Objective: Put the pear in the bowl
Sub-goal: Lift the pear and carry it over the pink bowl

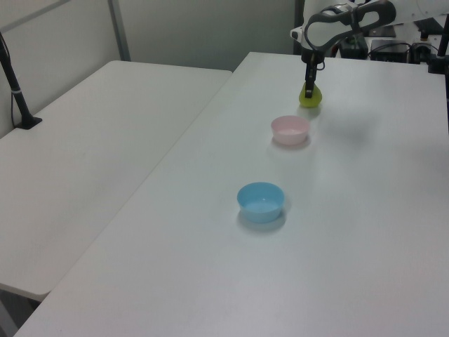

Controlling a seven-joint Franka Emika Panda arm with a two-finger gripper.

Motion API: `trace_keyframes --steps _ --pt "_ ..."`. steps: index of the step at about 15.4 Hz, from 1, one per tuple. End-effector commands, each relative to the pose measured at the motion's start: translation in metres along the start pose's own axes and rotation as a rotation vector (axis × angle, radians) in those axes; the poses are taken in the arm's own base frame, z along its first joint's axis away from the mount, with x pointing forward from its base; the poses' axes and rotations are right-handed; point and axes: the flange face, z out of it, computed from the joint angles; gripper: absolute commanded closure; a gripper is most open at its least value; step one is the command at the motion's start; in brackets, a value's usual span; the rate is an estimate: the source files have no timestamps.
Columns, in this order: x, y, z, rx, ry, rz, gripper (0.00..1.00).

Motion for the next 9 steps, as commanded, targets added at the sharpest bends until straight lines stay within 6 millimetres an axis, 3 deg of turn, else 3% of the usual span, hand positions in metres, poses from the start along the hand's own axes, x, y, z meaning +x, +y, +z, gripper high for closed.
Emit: trace_keyframes --steps 1,5,9 --pt "-0.006 -0.013 -0.041 0.028 -0.026 -0.007 0.84" --pt "-0.011 -0.018 -0.099 0.025 -0.009 0.016 0.84" --pt "-0.002 -0.048 -0.160 0.062 -0.008 -0.024 0.84"
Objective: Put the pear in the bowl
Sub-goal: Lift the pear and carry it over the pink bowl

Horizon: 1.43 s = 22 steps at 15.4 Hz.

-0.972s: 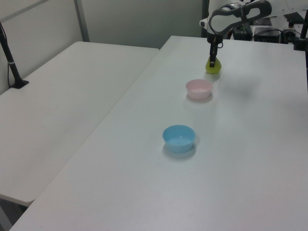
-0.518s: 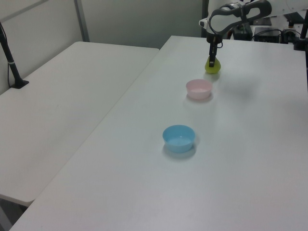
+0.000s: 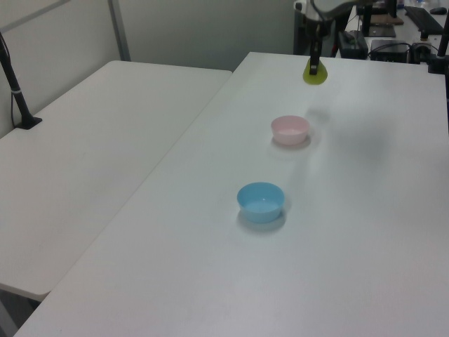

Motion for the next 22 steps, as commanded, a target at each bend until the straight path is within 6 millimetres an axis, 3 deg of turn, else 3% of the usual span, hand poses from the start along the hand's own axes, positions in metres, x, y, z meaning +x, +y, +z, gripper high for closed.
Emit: trace_keyframes --steps 1,6,9,12,13,18,22 --pt "0.005 -0.039 -0.056 0.023 0.002 -0.011 0.84" --pt "0.013 -0.092 -0.101 0.055 0.011 0.009 0.84" --pt "0.023 -0.123 -0.114 0.058 0.025 0.016 0.84" --pt "0.026 -0.151 -0.108 0.060 0.035 -0.010 0.83" --pt "0.027 -0.156 -0.103 0.060 0.051 -0.006 0.83" --pt "0.041 -0.189 -0.033 0.032 0.116 0.026 0.82" --pt "0.041 -0.191 0.007 0.002 0.094 0.002 0.82"
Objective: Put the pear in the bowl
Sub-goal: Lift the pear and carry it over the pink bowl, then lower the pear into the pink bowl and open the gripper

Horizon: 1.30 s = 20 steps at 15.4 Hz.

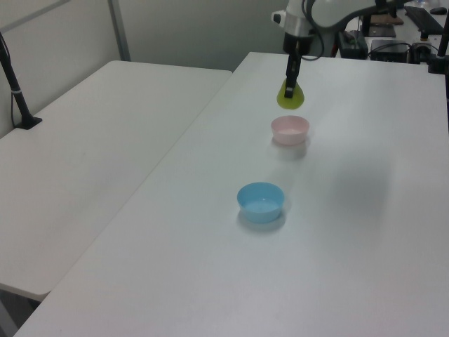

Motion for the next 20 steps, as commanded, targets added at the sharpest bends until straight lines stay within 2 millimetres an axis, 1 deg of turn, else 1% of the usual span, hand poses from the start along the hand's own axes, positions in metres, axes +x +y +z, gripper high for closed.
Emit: trace_keyframes --steps 1,4,6,7,9,10,11,12,13,15,16,17,19,20 --pt "-0.008 -0.002 0.027 -0.031 0.009 0.004 0.82" --pt "-0.006 0.000 0.050 -0.031 -0.011 0.001 0.82" --pt "-0.006 0.001 0.057 -0.038 -0.011 -0.005 0.82" --pt "-0.005 0.001 0.066 -0.038 -0.020 -0.008 0.82" --pt "-0.006 0.004 0.077 -0.048 -0.033 -0.017 0.82" --pt "-0.005 0.005 0.080 -0.050 -0.029 -0.017 0.82" --pt "-0.005 0.005 0.082 -0.051 -0.028 -0.018 0.80" --pt "-0.006 0.006 0.082 -0.051 -0.030 -0.017 0.75" --pt "-0.006 0.007 0.082 -0.051 -0.030 -0.014 0.67" --pt "-0.007 0.010 0.082 -0.050 -0.031 0.003 0.23" --pt "-0.008 0.013 0.081 -0.053 -0.030 0.015 0.15" --pt "-0.008 0.013 0.081 -0.053 -0.030 0.019 0.00" --pt "-0.008 0.013 0.077 -0.054 -0.032 0.022 0.00" --pt "-0.007 0.013 0.069 -0.057 -0.021 0.030 0.00"
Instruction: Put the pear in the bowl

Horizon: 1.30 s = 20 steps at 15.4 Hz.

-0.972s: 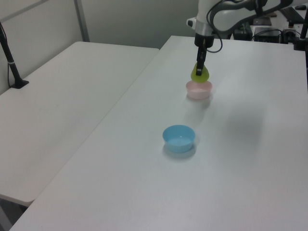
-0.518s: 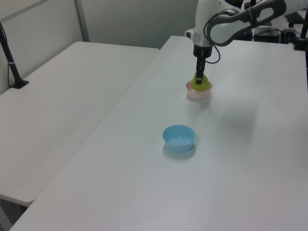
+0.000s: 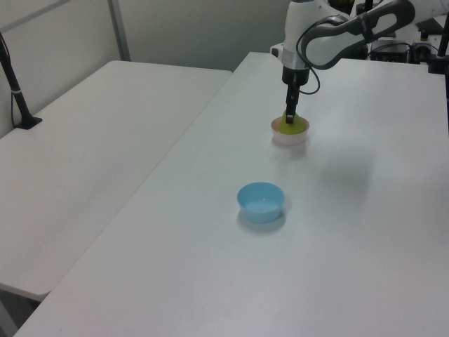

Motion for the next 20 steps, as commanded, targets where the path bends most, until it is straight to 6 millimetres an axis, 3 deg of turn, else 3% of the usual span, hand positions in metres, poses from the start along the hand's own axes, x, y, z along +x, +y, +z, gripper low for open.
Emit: trace_keyframes --steps 1,5,13,16,20 --pt "0.000 0.002 -0.027 -0.032 0.029 0.038 0.00" --pt "-0.002 0.006 -0.098 -0.031 -0.001 0.066 0.00" --pt "-0.050 -0.017 -0.227 -0.006 -0.001 0.120 0.00" --pt "-0.064 -0.035 -0.258 0.034 0.010 0.190 0.00" --pt "-0.065 -0.055 -0.257 0.088 0.008 0.183 0.00"
